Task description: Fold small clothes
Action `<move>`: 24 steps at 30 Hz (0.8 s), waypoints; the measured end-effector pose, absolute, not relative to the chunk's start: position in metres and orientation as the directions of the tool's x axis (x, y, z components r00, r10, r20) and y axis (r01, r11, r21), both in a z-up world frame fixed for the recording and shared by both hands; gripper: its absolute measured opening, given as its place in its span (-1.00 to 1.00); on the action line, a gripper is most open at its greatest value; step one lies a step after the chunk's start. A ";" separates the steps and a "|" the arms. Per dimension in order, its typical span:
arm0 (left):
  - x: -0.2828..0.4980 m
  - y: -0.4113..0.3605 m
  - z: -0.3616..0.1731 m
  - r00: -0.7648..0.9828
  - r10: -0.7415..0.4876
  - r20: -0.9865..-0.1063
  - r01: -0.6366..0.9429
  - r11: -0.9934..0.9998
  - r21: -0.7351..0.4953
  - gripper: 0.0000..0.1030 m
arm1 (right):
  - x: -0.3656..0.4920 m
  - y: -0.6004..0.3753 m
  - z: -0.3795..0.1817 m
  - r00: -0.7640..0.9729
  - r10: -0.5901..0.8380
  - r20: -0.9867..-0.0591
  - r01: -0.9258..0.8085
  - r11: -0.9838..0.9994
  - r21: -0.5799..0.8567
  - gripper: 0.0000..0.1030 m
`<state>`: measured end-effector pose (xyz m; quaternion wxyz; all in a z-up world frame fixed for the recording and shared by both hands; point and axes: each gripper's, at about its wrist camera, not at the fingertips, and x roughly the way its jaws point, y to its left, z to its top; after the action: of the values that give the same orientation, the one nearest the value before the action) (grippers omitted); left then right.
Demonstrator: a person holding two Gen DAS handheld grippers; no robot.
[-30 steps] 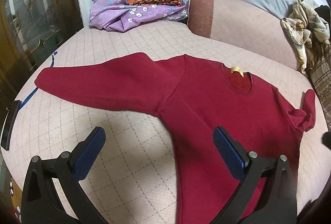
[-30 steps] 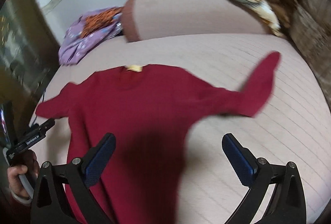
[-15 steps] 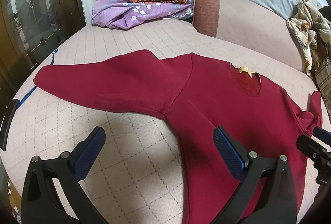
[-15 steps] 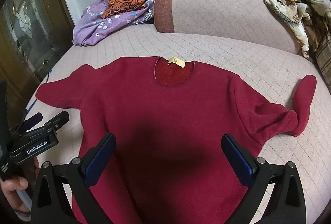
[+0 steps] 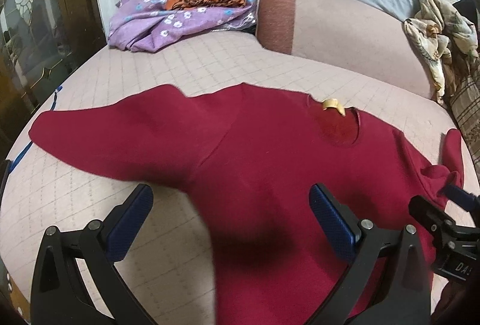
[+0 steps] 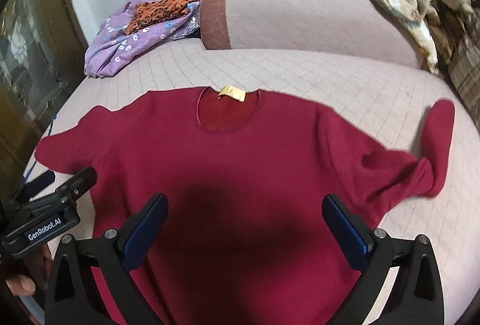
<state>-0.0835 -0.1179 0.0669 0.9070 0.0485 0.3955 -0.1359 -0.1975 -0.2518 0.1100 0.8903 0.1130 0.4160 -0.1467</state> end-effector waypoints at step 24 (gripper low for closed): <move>-0.079 -0.133 0.031 0.634 -0.189 -0.750 0.296 0.955 0.010 1.00 | -0.198 -0.283 0.076 0.606 -0.170 -0.777 0.373 0.924 0.089 1.00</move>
<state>-0.0787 -0.1327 0.0309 0.9014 0.0659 0.4064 -0.1345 -0.1979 -0.2834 0.0759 0.8878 0.1220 0.4167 -0.1528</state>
